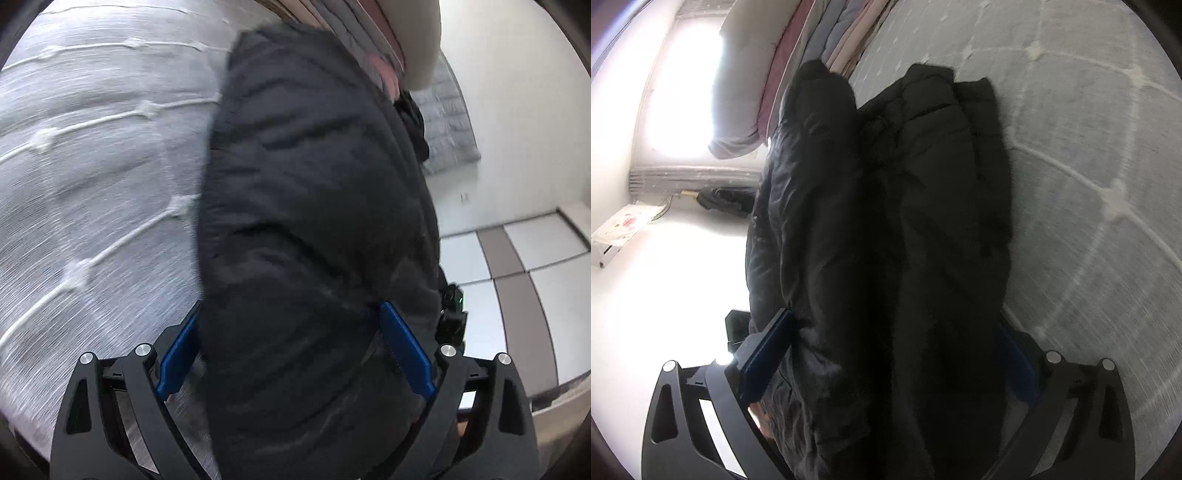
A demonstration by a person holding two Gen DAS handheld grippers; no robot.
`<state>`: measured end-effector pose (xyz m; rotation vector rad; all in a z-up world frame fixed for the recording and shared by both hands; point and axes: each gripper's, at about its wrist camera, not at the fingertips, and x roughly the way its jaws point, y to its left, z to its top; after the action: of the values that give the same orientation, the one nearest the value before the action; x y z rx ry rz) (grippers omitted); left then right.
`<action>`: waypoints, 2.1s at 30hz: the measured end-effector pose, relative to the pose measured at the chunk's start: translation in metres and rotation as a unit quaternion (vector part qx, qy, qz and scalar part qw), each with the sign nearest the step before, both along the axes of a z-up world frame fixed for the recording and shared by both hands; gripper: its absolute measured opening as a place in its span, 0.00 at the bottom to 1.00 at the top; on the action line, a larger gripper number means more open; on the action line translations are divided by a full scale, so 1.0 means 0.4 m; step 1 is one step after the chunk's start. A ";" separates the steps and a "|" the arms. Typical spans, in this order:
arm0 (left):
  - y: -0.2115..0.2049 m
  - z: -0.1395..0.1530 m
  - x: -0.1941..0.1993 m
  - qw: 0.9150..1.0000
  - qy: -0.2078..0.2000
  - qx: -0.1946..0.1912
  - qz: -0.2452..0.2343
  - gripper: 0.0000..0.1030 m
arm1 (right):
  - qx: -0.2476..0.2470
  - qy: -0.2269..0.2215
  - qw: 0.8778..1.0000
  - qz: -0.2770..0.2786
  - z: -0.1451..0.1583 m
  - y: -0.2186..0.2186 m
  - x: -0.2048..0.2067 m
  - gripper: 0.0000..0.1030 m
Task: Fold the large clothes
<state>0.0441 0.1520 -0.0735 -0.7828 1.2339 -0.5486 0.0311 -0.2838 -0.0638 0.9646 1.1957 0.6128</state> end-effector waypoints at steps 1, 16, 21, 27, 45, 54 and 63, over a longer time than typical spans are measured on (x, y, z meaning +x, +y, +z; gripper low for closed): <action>-0.011 -0.006 0.009 1.000 0.002 -0.004 -0.003 0.89 | 0.001 0.001 1.000 0.008 -0.003 0.009 0.010 0.95; -0.035 0.153 -0.076 0.975 -0.170 0.140 0.014 0.37 | -0.051 -0.122 0.989 0.072 0.081 0.113 0.007 0.44; -0.028 0.198 -0.109 0.970 -0.200 0.140 0.023 0.36 | -0.030 -0.165 0.983 0.074 0.129 0.119 -0.005 0.43; -0.011 0.196 -0.122 0.971 -0.194 0.140 0.025 0.37 | -0.019 -0.169 0.983 0.073 0.130 0.119 -0.006 0.45; 0.010 0.071 -0.065 0.994 -0.083 0.073 0.002 0.62 | -0.026 -0.091 0.989 0.115 0.039 0.092 0.077 0.76; 0.064 0.239 -0.173 0.950 -0.191 0.224 0.106 0.68 | -0.205 -0.145 0.967 -0.044 0.137 -0.058 -0.011 0.84; -0.107 0.298 -0.518 0.891 -0.338 0.297 0.063 0.83 | -0.331 -0.307 0.888 -0.081 0.216 0.162 -0.386 0.92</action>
<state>-0.1631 0.1091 0.0458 -0.1109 0.6246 -0.2646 -0.1233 -0.2188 0.0227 0.2379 0.6559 0.2934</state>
